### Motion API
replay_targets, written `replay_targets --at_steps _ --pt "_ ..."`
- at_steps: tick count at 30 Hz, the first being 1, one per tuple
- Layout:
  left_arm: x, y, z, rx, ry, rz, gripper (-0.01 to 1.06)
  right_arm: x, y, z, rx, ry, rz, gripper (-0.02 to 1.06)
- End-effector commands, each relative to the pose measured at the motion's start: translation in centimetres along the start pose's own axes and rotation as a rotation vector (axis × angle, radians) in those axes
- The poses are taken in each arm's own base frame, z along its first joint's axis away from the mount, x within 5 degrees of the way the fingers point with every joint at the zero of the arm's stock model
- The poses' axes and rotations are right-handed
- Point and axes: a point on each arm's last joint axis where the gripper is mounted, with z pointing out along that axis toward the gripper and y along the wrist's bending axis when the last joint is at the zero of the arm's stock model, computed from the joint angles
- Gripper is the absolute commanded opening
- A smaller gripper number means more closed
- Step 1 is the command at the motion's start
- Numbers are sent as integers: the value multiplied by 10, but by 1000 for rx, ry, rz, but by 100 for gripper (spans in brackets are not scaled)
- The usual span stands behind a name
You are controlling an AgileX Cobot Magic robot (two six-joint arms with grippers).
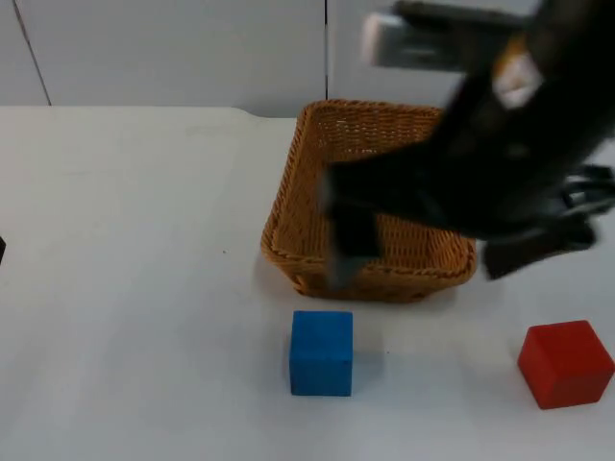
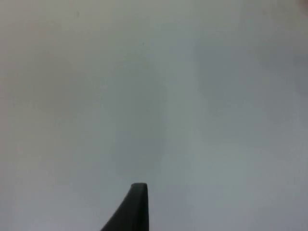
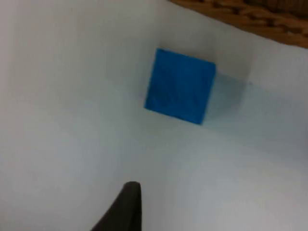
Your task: Place all geometric objects except the red cube into the basket.
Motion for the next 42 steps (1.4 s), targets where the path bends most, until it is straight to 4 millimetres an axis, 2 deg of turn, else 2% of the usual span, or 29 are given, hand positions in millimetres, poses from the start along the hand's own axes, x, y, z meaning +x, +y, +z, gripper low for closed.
replay_targets --at_steps 1,4,5,10,17,25,28,34,37,40,41,42 --pt "1 1 0 -5 -4 -2 105 -7 12 11 -20 -20 37 105" --pt "1 1 0 -9 -4 1 105 -19 25 44 27 27 99 103" --pt "1 1 0 -9 -4 1 105 -19 25 44 27 27 99 103" --pt "1 1 0 -9 -4 1 105 -26 44 85 70 59 167 100" --pt "1 1 0 -12 -4 6 105 -25 40 102 214 44 227 98" --pt "1 2 0 -13 -3 7 105 -22 36 120 251 51 214 98" --pt "1 2 0 -13 -3 7 105 -17 38 136 225 71 225 98" --pt "1 2 0 -13 -3 7 105 -15 38 144 211 73 227 96" --pt "1 2 0 -13 -3 7 105 -15 38 144 211 73 227 89" --pt "1 2 0 -13 -3 7 105 -15 38 144 211 73 234 72" --pt "1 2 0 -13 -3 7 105 -15 38 144 211 73 234 72" --pt "1 2 0 -13 -3 7 105 -15 38 144 211 73 241 64"
